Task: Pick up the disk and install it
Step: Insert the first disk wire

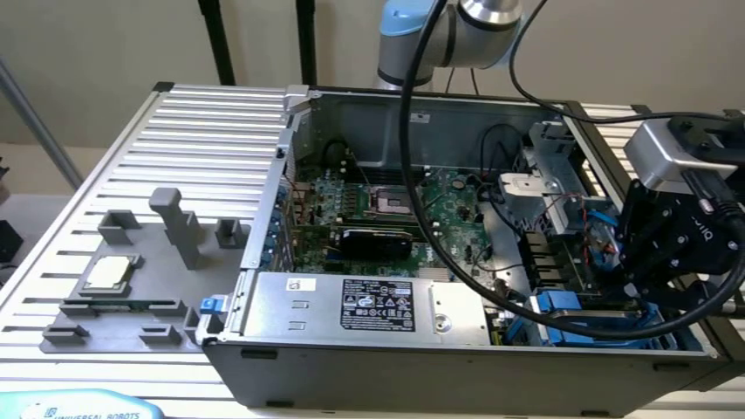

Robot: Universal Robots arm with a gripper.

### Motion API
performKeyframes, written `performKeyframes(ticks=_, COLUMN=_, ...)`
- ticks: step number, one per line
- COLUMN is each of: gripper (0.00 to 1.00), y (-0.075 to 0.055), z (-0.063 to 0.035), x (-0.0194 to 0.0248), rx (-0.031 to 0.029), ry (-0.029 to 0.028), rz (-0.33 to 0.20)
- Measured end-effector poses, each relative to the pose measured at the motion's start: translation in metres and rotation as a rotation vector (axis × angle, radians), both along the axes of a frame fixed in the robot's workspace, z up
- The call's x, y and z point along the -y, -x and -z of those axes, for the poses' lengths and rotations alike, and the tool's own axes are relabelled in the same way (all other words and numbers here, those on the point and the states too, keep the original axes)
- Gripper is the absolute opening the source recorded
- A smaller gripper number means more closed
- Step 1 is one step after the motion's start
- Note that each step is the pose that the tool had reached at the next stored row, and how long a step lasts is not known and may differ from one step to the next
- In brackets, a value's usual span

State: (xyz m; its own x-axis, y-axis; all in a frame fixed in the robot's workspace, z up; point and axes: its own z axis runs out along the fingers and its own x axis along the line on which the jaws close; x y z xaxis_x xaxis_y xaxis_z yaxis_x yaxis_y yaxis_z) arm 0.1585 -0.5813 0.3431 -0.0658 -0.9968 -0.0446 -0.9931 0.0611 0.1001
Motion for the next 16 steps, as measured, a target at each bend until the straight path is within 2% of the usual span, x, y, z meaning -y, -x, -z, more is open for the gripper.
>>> performKeyframes(ticks=5, gripper=0.16, y=0.0009, z=0.0006, x=-0.0001, rx=0.0045, ry=0.0044, rz=0.0)
performKeyframes(ticks=11, gripper=0.16, y=0.001, z=0.001, x=-0.0017, rx=0.0118, ry=0.0063, rz=0.0)
performKeyframes(ticks=16, gripper=0.16, y=0.0014, z=0.0016, x=-0.0022, rx=0.015, ry=0.0098, rz=0.0)
